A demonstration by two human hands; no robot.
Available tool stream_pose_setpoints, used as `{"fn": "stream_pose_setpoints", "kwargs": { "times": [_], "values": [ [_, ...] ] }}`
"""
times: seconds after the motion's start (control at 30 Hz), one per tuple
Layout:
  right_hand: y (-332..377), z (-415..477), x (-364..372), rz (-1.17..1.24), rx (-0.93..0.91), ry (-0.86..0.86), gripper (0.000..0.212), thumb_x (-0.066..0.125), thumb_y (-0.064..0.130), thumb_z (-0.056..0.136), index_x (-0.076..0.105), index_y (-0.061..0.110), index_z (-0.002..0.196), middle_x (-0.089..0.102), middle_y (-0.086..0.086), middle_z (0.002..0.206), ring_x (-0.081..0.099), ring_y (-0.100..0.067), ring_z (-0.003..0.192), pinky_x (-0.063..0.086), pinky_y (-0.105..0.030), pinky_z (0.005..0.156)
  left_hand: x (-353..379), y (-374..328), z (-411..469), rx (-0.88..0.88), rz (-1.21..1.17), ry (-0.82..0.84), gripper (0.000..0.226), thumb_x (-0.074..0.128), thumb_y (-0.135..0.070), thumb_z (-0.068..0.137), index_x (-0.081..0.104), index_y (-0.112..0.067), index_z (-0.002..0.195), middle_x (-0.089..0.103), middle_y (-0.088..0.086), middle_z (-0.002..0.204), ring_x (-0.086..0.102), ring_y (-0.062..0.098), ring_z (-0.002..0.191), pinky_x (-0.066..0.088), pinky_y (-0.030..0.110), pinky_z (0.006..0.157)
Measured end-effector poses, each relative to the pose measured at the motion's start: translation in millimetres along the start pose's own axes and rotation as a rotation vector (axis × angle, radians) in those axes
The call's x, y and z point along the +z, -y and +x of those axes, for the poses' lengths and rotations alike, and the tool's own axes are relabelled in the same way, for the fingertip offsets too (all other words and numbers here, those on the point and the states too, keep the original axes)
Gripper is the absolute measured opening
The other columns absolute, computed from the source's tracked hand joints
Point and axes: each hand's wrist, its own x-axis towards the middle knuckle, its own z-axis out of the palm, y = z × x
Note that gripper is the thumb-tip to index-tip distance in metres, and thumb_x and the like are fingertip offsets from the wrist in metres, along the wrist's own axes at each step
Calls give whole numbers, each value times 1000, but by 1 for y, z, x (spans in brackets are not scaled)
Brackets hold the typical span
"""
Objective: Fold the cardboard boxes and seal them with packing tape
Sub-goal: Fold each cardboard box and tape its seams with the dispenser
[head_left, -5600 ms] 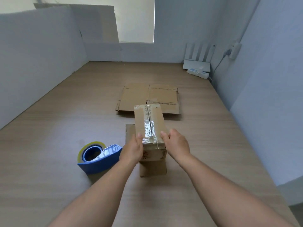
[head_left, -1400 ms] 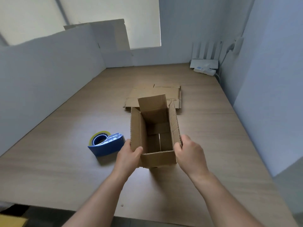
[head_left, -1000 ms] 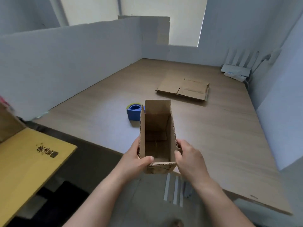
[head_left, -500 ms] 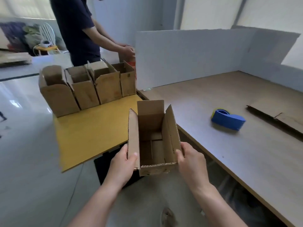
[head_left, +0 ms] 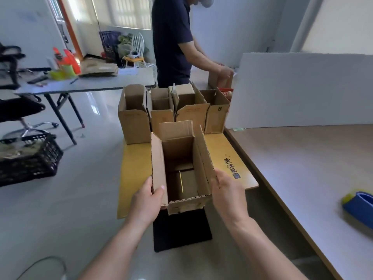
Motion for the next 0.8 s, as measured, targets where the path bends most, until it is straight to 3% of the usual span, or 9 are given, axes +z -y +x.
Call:
{"fn": "stream_pose_setpoints", "kwargs": {
  "times": [0.1,0.2,0.33,0.47,0.53,0.6,0.7,0.8],
  "values": [
    [2,31,10,7,-60,71,29,42,20,101,55,15,126,67,-11,99,62,-29,87,52,-40,79,-4,-3,22,-26,61,-67,18,48,-26,98,59,-18,110,66,1,109,58,24,99,42,31,80],
    [2,53,28,28,-111,151,27,38,24,101,57,20,120,66,-5,90,59,-24,79,50,-35,70,-8,0,38,-48,91,-125,21,47,-25,98,58,-18,114,66,3,112,58,24,100,41,31,81],
    [7,69,56,-44,-189,259,28,30,21,102,52,19,119,67,-9,92,59,-32,78,42,-35,64,-16,12,53,-102,153,-186,27,46,-24,98,56,-13,121,64,6,115,57,30,108,42,33,84],
    [23,83,78,-14,-200,330,27,30,22,102,50,18,119,64,-12,86,52,-33,70,39,-37,60,-31,23,69,-150,167,-230,25,45,-25,98,56,-12,117,64,6,108,57,30,102,38,31,77],
    [34,90,90,-31,-212,377,27,32,25,101,49,19,121,62,-11,82,47,-31,67,39,-36,58,-41,31,80,-169,167,-245,13,45,-25,98,56,-20,102,62,3,89,58,30,93,41,32,72],
    [46,94,103,-59,-255,410,33,34,29,101,45,21,131,65,-12,88,44,-29,68,34,-34,58,-51,38,90,-183,169,-266,9,45,-25,98,53,-22,97,61,0,83,59,30,92,44,33,73],
    [66,100,124,-112,-327,440,41,34,33,101,38,22,141,65,-12,108,52,-31,81,40,-36,66,-66,49,109,-198,186,-276,32,44,-26,98,54,-8,123,63,11,110,55,29,98,42,36,81],
    [84,113,146,-154,-362,426,41,34,32,102,41,18,140,61,-10,121,58,-34,101,44,-37,76,-81,58,132,-193,169,-269,26,45,-25,98,55,-8,116,62,5,100,56,31,99,38,33,74]
  ]
}}
